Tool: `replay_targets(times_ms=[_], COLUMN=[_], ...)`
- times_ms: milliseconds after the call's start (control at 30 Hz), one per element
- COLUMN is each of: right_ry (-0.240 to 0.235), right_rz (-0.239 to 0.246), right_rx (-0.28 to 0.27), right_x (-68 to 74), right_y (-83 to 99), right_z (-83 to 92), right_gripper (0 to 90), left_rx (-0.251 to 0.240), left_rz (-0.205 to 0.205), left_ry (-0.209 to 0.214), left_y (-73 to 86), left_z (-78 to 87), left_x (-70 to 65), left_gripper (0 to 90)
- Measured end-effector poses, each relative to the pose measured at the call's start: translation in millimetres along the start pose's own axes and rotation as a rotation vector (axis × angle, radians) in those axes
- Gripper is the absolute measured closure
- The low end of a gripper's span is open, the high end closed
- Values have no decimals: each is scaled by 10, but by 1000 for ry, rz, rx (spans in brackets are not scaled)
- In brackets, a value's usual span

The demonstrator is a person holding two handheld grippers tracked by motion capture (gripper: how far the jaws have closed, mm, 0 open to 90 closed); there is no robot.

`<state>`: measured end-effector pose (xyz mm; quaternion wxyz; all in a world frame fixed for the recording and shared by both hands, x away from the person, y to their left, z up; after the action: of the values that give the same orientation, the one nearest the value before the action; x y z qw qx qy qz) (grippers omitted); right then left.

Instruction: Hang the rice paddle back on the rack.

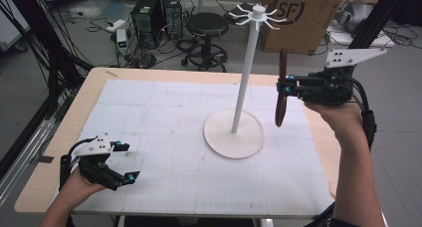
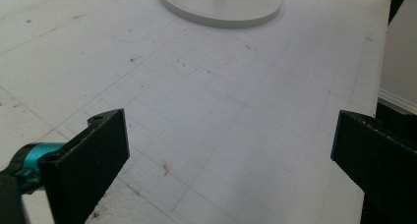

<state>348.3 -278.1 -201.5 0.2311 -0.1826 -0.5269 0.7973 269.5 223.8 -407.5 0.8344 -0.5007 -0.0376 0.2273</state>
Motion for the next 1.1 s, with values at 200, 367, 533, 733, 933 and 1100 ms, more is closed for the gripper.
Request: replay_targets(times_ms=[200, 367, 533, 733, 933, 1100], right_ry=[19, 44, 57, 73, 95, 92], right_rz=[5, 7, 8, 5, 6, 5], right_rx=[-11, 1, 2, 15, 30, 37], right_x=[-17, -30, -48, -46, -62, -92], right_y=[-149, -253, -319, -389, -443, -460], right_z=[33, 36, 22, -9, -43, -80], right_gripper=[778, 778, 778, 778, 778, 778], left_rx=[-1, -4, -3, -3, 4, 5], left_rz=[-3, 0, -1, 0, -3, -6], left_ry=[-2, 1, -2, -1, 2, 5], left_y=[-1, -4, -4, -5, -2, -4], left_z=[10, 5, 6, 7, 0, 4], left_x=[6, -2, 0, -2, -4, -5], left_gripper=[17, 17, 17, 17, 17, 17])
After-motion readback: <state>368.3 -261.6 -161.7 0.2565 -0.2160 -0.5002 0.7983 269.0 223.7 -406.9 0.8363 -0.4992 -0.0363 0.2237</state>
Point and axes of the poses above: each handheld gripper's, and its own axes: z roughly backward along the jaws, y roughly out of its underside, x roughly to its left, the point moved 3 cm from there along -z, roughly forward along the jaws, and after that the axes turned 7 degrees about y, right-handed, at the moved point
